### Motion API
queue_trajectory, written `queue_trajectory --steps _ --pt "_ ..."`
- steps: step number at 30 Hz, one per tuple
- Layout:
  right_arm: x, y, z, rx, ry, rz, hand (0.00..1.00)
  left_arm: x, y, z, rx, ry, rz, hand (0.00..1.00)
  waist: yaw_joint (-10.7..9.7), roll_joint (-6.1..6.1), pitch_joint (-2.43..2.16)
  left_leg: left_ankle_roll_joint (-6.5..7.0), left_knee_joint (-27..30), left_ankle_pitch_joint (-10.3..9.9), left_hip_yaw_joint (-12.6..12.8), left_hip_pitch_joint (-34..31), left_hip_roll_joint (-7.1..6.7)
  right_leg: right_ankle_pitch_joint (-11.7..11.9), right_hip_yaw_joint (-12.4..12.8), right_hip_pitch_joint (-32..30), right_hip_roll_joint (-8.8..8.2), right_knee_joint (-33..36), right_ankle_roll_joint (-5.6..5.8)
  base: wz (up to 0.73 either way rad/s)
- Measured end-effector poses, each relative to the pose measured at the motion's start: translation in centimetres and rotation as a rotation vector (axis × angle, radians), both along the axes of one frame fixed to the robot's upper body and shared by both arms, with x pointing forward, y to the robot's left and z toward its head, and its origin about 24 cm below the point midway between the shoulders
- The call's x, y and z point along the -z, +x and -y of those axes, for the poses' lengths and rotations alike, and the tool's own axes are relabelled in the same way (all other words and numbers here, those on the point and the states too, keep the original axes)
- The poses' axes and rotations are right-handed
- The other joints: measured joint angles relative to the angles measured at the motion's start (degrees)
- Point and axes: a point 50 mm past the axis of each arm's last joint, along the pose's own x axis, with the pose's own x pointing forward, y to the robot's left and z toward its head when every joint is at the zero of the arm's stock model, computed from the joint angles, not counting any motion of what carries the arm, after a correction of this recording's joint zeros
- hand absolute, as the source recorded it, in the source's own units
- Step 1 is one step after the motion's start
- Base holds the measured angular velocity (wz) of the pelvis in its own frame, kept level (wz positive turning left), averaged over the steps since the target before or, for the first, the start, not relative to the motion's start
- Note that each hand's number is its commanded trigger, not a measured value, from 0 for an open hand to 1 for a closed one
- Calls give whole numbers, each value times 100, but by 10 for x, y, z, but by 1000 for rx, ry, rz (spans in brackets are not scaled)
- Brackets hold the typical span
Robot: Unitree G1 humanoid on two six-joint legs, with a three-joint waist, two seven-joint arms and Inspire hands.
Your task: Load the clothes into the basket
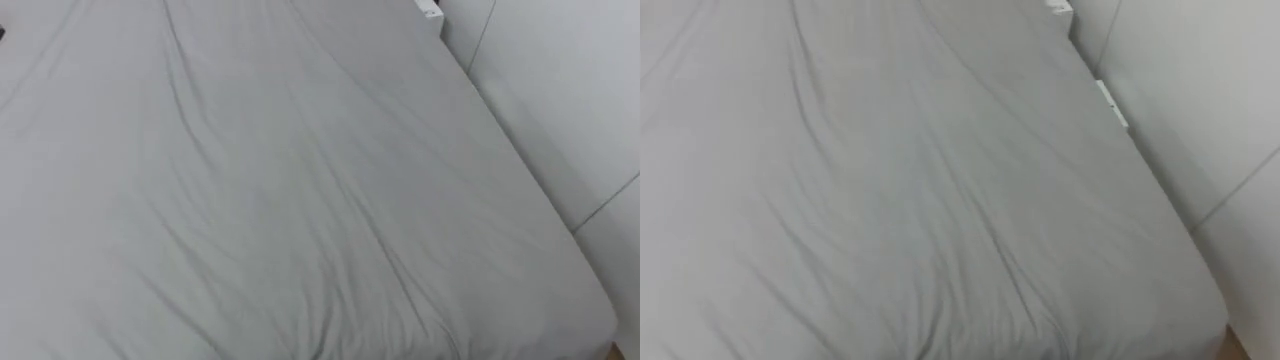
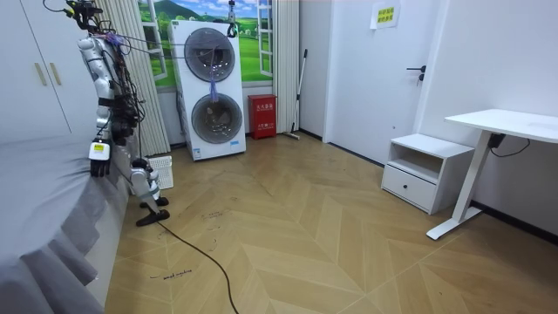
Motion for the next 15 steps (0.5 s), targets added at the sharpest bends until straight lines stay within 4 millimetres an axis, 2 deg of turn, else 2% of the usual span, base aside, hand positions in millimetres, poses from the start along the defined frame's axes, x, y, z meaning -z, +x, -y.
queue_trajectory --steps 4,9,15 --pt "0 10 -7 -98 -6 -3 0 0 2 0 13 5 1 0 149 -44 18 1 1 0 -13 83 -4 -6 -17 99 -3 -25 8 4" --pt "-1 18 -11 -160 -13 4 0 0 4 -1 38 19 -4 0 153 -69 30 11 3 -7 -17 96 -16 -19 -93 145 -20 -31 22 8" --pt "3 7 -13 -147 2 -42 0 0 4 0 35 19 -3 0 147 -75 28 18 3 -11 -81 94 -36 -24 -95 152 -34 -24 33 0"
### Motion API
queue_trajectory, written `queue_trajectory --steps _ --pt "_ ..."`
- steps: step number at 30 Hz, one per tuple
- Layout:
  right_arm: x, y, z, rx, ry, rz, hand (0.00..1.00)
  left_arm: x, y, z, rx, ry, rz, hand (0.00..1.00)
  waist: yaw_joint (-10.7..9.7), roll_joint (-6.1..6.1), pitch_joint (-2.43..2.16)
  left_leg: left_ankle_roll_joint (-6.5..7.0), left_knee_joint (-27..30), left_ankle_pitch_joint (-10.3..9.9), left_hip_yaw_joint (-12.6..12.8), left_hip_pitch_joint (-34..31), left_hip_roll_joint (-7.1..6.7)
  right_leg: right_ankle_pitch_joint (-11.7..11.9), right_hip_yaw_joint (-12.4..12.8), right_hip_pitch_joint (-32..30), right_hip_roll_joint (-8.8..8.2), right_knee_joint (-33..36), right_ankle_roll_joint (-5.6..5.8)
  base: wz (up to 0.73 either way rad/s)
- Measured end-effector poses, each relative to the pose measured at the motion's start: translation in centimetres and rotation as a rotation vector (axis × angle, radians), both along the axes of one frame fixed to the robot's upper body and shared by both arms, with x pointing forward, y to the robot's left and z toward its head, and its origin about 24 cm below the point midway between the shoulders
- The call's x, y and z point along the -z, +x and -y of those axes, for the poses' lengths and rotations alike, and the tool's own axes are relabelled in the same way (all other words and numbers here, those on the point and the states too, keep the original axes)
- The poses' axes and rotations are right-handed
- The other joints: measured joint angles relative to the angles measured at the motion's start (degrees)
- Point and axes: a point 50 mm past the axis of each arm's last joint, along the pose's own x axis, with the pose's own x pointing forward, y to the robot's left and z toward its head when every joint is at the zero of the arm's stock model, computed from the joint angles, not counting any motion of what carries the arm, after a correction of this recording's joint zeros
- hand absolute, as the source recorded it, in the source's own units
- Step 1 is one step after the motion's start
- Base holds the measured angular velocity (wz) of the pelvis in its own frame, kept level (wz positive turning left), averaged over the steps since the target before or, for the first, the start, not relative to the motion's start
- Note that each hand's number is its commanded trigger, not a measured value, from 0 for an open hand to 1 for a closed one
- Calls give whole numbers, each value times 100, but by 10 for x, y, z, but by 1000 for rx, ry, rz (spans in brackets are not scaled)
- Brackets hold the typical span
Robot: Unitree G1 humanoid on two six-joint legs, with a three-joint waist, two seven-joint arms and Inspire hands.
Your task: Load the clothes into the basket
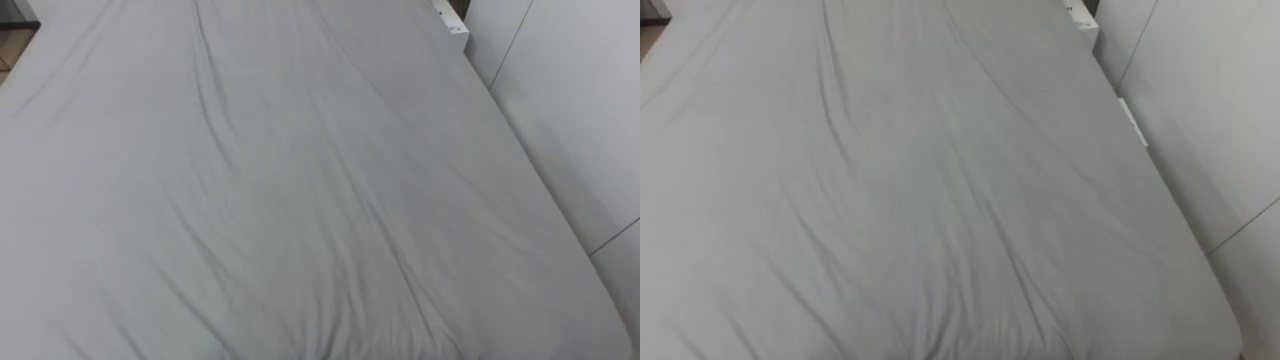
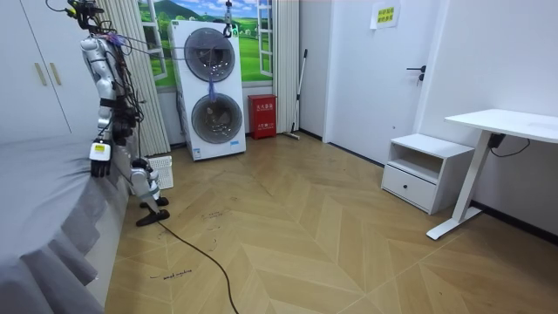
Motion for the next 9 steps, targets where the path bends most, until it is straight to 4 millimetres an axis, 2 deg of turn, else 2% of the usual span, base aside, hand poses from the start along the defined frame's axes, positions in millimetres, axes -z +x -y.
queue_trajectory --steps 9 --pt "0 -2 2 22 7 2 0 0 -1 1 0 7 -2 0 -16 18 -11 0 -3 0 7 14 3 2 21 9 7 2 0 -1"
